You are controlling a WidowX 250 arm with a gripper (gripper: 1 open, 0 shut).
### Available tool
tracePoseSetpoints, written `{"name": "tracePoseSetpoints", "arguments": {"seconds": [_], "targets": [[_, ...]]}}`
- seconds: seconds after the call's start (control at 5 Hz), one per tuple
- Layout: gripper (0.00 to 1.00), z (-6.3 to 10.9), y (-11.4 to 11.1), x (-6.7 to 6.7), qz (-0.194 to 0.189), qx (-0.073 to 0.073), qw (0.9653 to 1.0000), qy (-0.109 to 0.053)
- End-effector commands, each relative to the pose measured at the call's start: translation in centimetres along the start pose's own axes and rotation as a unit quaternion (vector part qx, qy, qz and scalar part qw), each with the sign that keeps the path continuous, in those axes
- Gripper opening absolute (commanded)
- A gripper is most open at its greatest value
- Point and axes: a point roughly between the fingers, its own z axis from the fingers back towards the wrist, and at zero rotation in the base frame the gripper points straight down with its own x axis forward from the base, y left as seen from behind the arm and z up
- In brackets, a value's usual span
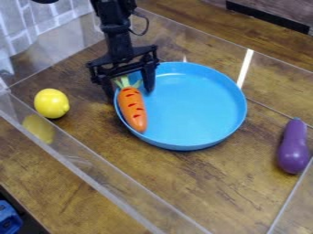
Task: Move the carrot to the right side
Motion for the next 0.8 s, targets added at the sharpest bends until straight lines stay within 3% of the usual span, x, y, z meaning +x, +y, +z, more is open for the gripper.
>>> {"name": "tracePoseSetpoints", "arguments": {"seconds": [0.0, 0.4, 0.6], "targets": [[1.00, 0.7, -0.7, 1.4, -0.024, -0.007, 0.9995, -0.018], [1.00, 1.8, -1.5, 2.9, 0.014, 0.002, 0.9994, -0.032], [1.00, 1.2, -1.4, 3.3, 0.001, 0.006, 0.9994, -0.033]]}}
